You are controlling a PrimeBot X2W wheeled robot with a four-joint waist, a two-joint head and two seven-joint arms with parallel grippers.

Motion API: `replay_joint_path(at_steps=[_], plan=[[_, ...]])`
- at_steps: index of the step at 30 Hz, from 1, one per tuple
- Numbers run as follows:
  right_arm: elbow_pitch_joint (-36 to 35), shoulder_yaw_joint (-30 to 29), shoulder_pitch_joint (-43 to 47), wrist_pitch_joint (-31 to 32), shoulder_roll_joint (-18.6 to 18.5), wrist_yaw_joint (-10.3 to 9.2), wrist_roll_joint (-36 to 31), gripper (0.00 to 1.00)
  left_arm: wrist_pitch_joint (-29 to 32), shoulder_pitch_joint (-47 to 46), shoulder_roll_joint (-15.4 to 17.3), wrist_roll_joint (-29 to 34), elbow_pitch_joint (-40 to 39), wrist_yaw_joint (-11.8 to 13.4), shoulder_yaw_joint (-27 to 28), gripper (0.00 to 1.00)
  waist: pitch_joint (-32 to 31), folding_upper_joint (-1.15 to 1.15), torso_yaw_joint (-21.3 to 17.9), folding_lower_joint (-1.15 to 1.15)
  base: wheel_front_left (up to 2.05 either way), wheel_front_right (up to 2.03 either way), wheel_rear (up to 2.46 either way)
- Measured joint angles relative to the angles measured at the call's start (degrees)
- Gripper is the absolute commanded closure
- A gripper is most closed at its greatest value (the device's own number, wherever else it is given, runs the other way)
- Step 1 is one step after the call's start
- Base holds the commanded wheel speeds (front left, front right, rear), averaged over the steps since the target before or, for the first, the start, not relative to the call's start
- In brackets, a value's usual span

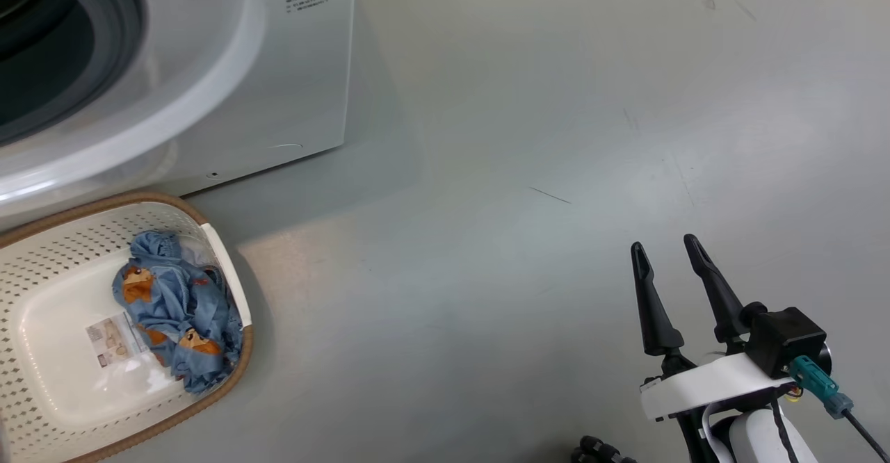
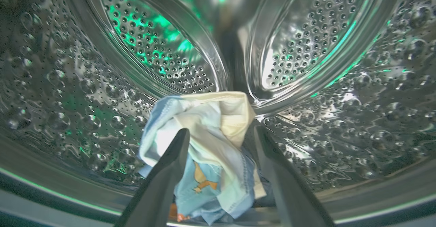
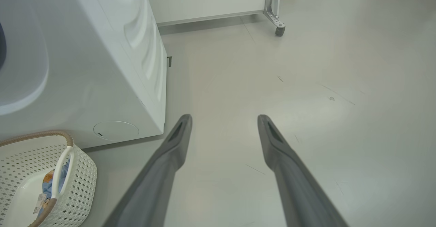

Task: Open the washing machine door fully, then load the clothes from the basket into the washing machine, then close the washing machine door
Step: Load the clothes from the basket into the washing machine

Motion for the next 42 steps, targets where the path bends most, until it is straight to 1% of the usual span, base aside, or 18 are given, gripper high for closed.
replay_joint_path(at_steps=[5,8,14,15,17,20,25,30,34,36,38,42], plan=[[0.11,-1.16,-0.62,0.00,-0.04,0.00,-0.60,0.00,-2.31,3.68,-4.30,-0.91,0.01,-0.44,-0.93,0.00,-2.11,0.00,2.16,0.00,0.00,0.00,0.00],[0.14,-1.85,-1.77,0.00,-0.04,0.02,-0.73,0.00,-2.88,6.95,-6.20,-0.90,0.14,-1.38,-2.10,0.00,-3.58,0.00,3.40,0.00,0.00,0.00,0.00],[1.18,-2.75,-2.06,0.00,-0.13,0.04,-2.29,0.00,-4.14,10.48,-9.34,-1.43,-0.22,-1.94,-2.24,0.00,-6.69,0.00,6.01,0.00,0.00,0.00,0.00],[1.30,-2.97,-2.01,0.00,-0.13,0.04,-2.34,0.00,-4.15,11.30,-9.77,-1.48,-0.32,-2.36,-2.38,0.00,-7.23,0.00,6.44,0.00,0.00,0.00,0.00],[1.70,-3.22,-1.95,0.00,-0.19,0.05,-2.34,0.00,-4.47,13.12,-10.54,-1.48,-0.46,-2.89,-2.64,0.00,-8.34,0.00,7.32,0.00,0.00,0.00,0.00],[2.13,-3.22,-1.37,0.00,-0.19,0.26,-2.75,0.00,-4.65,15.59,-11.23,-1.54,-0.85,-2.97,-2.70,0.00,-10.04,0.00,8.53,0.00,0.00,0.00,0.00],[2.66,-3.41,-0.77,0.00,-0.20,0.51,-3.16,0.00,-5.16,18.86,-11.93,-3.44,-2.56,-3.41,-1.83,0.00,-12.81,0.00,10.21,0.00,0.00,0.00,0.00],[3.05,-3.94,0.63,0.00,-0.23,0.57,-3.69,0.00,-5.17,23.65,-14.50,-3.49,-4.09,-3.89,-2.07,0.00,-15.35,0.00,11.57,0.00,0.00,0.00,0.00],[3.34,-4.13,1.38,0.01,-0.22,0.65,-3.80,0.00,-5.17,28.15,-15.19,-3.58,-5.42,-3.89,-2.23,0.00,-17.24,0.00,12.51,0.00,0.00,0.00,0.00],[3.34,-4.21,1.47,0.00,-0.24,1.01,-4.17,0.00,-5.17,30.50,-15.41,-3.53,-6.65,-3.89,-2.35,0.00,-18.10,0.00,12.96,0.00,0.00,0.00,0.00],[3.39,-4.24,1.62,0.00,-0.29,1.01,-4.37,0.00,-5.17,33.60,-16.68,-3.34,-9.27,-3.93,-2.64,0.00,-19.28,0.00,13.60,0.00,0.00,0.00,0.00],[3.44,-4.28,2.45,0.00,-0.65,1.05,-4.92,0.00,-5.17,37.23,-17.89,-3.32,-12.74,-4.37,-3.26,0.00,-20.63,0.00,14.57,0.00,0.00,0.00,0.00]])
